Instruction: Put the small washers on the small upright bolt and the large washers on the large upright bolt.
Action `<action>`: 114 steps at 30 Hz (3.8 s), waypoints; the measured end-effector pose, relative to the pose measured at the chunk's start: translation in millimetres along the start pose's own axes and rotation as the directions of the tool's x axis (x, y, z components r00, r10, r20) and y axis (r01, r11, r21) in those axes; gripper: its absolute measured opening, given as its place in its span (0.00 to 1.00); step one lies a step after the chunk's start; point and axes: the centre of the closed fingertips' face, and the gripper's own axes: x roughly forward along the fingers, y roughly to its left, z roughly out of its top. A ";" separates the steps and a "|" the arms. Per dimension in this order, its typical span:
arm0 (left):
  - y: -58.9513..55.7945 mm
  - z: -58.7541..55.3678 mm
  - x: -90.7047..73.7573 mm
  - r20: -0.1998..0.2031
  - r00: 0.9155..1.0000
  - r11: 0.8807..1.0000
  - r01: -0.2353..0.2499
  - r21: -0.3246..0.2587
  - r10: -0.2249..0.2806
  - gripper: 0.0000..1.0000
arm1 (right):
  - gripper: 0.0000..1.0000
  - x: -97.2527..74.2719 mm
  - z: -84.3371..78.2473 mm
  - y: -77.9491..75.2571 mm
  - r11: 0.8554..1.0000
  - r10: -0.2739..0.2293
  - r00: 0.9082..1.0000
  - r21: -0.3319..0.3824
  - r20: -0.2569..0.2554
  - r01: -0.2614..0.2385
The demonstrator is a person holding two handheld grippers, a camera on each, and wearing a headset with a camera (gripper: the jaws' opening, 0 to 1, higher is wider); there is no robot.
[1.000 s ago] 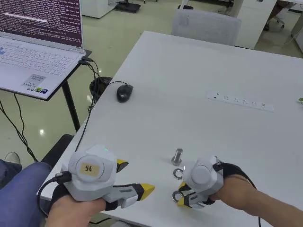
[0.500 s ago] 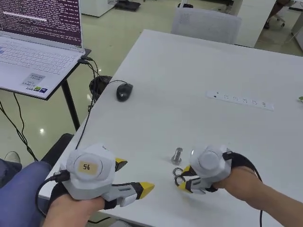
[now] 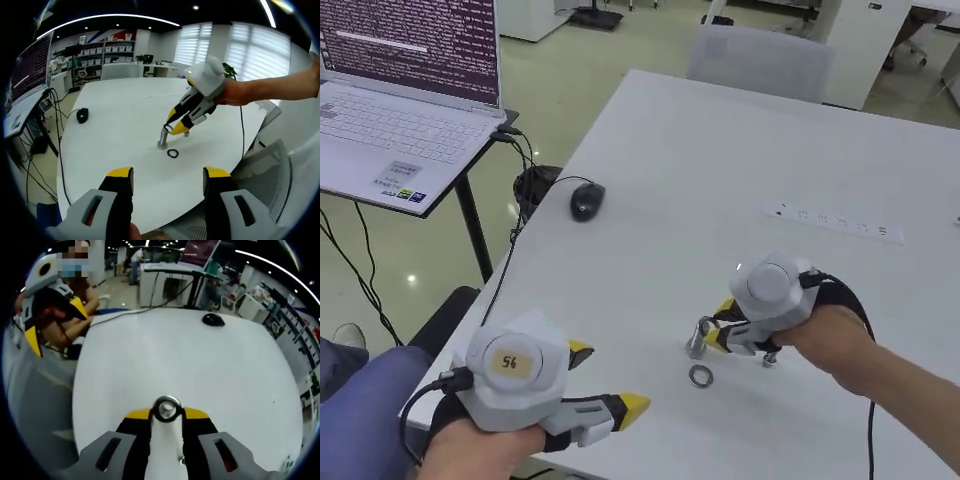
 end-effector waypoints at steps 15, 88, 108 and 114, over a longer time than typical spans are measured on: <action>1.3 0.7 0.0 -0.001 1.000 1.000 -0.002 -0.001 0.002 0.55 | 0.23 12.0 2.4 -0.1 1.000 0.022 0.999 -0.006 -0.030 -0.022; -2.6 -1.6 0.7 -0.013 1.000 1.000 0.006 0.010 -0.006 0.55 | 0.02 42.2 -55.5 48.9 0.983 0.174 0.970 -0.036 -0.173 -0.182; 6.6 -12.1 -8.5 -0.015 1.000 0.999 -0.026 -0.019 0.026 0.55 | 0.20 57.0 -19.1 74.0 0.981 0.192 0.980 -0.032 -0.056 -0.194; 12.2 -17.4 -17.1 -0.011 0.999 0.998 -0.049 -0.039 0.048 0.55 | 0.23 82.4 16.5 78.0 0.978 0.196 0.979 -0.063 -0.059 -0.199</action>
